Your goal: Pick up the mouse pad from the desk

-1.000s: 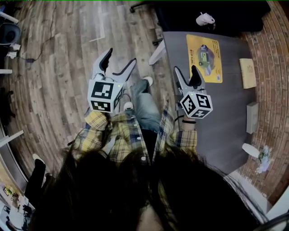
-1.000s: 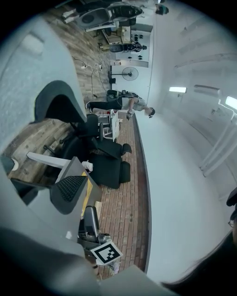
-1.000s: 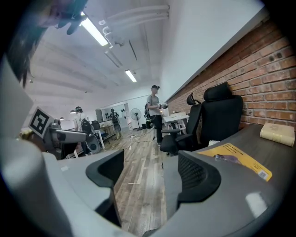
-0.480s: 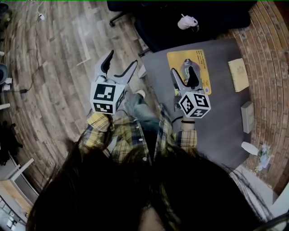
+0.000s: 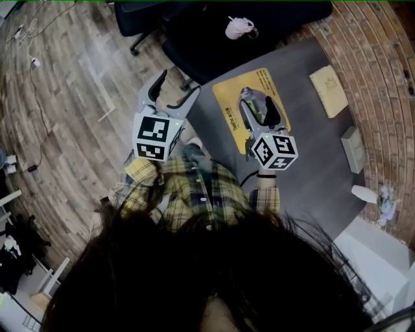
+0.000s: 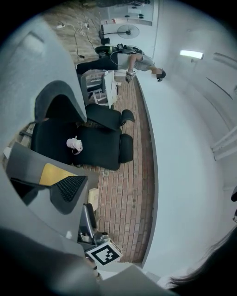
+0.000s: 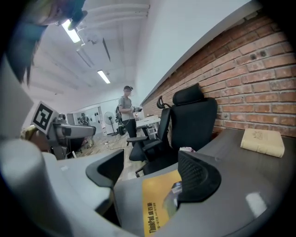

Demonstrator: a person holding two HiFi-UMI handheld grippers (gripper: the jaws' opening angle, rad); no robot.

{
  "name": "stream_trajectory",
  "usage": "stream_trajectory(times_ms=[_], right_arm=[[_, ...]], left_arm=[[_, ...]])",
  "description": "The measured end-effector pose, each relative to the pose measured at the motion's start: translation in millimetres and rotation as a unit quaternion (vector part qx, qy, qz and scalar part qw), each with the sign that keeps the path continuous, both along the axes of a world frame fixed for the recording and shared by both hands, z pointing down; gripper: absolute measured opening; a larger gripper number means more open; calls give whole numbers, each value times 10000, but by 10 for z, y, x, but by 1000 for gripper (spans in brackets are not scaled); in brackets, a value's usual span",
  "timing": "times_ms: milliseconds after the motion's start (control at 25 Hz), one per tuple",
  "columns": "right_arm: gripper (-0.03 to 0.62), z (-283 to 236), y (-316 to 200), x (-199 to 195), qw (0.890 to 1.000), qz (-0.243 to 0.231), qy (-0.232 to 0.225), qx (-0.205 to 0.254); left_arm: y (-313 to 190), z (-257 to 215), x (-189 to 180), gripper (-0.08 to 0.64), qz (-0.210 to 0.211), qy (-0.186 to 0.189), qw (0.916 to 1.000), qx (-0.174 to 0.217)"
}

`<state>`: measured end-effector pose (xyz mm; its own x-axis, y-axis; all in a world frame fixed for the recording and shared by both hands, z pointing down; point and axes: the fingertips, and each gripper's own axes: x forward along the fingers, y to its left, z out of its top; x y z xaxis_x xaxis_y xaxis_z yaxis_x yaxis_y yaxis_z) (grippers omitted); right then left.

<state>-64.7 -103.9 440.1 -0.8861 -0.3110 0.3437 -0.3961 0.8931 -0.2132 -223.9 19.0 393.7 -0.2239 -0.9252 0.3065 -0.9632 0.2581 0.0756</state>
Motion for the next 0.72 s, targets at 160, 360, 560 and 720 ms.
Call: stream_trajectory(times_ms=[160,360,560,720], right_arm=[[344,24,-193,198,9993,386,23,-26],[344,15,-373,465,9964,840,-3,-66],[343,19,-486,726,9909,1343,-29,-118],[343,49,-515,863,9850,1718,-19,-168]], left_arm=[[-456,-7,175,356,578,-48,9983,-38],[-861,-22,416,356,1121,-146,9936,-37],[-1140,-32,595,356,1597,-148,9871,-22],[-1319,-3,722,356,2009,-120,9795,-41]])
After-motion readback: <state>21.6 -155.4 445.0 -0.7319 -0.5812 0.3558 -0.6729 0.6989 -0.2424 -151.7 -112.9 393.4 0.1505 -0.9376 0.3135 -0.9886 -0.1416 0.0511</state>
